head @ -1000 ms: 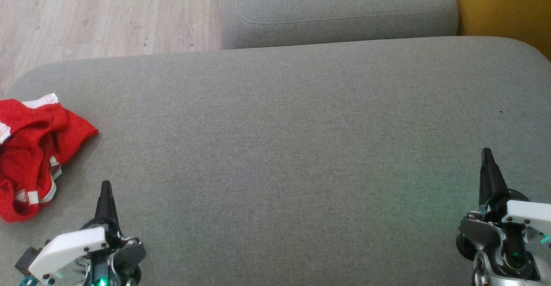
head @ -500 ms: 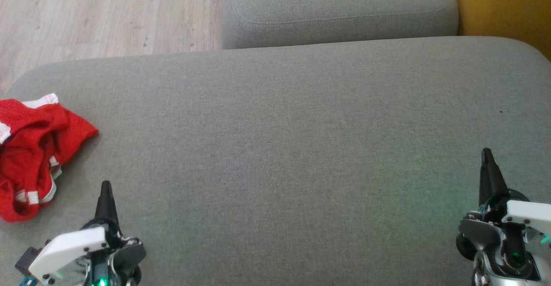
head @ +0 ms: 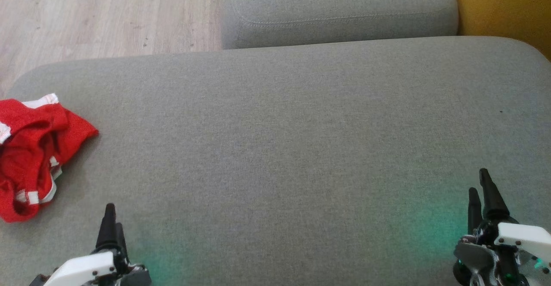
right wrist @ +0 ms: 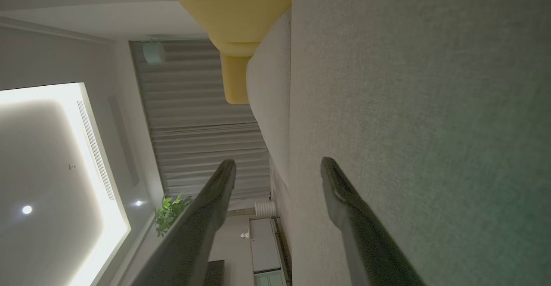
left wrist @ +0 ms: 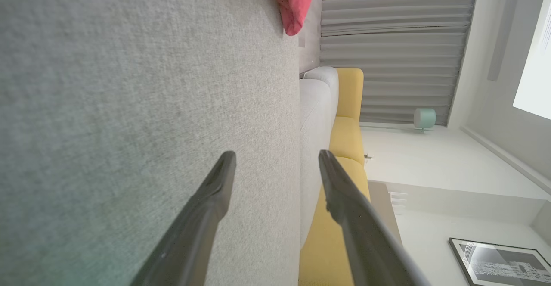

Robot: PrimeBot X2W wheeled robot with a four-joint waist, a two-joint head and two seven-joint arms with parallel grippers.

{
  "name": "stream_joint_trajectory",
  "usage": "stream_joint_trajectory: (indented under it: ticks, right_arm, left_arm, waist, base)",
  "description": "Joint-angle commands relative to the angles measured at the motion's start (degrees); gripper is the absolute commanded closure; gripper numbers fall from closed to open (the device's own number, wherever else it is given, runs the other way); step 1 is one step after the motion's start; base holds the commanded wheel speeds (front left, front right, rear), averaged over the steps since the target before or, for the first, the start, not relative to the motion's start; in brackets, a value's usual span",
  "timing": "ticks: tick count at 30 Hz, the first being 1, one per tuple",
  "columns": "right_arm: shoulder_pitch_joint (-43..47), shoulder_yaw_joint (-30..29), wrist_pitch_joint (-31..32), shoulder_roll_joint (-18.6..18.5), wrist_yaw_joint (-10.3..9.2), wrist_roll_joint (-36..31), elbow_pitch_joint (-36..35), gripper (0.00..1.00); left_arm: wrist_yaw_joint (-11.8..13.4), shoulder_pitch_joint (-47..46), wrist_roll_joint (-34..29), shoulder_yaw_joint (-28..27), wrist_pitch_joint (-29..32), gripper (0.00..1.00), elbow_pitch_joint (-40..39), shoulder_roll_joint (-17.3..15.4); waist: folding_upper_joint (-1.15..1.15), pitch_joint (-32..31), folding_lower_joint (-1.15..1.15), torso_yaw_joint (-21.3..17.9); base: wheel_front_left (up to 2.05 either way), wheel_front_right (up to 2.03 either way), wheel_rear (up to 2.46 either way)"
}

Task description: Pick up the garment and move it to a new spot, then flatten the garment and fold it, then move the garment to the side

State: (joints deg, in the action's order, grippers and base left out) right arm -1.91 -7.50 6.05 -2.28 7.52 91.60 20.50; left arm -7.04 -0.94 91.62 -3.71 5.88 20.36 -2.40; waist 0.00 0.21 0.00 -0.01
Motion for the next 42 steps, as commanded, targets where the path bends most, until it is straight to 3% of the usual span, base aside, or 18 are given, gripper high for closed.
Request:
stream_joint_trajectory:
  ticks: [1,12,42]
  right_arm:
    - [-2.71,0.41,-0.6,-0.43,0.0,-0.71,-2.25,0.0]
    - [-4.42,2.3,-2.68,-2.05,0.0,-5.45,-1.8,0.0]
    - [-8.91,7.75,-7.58,-3.92,-0.01,-29.3,1.46,0.0]
  left_arm:
    - [-0.03,-2.86,-0.94,0.11,-0.57,0.0,-1.82,-0.28]
    - [-0.07,-4.04,-8.8,0.58,-2.44,0.0,-1.83,-0.8]
    - [2.02,-7.21,-33.15,3.51,-7.36,0.0,0.0,-2.25]
  waist:
    - [0.0,0.02,0.0,-0.01]
    - [0.0,0.63,0.0,-0.2]
    - [0.0,2.21,0.0,-0.66]
  base:
    - [0.0,0.0,0.0]
    - [0.0,0.0,0.0]
    - [0.0,0.0,0.0]
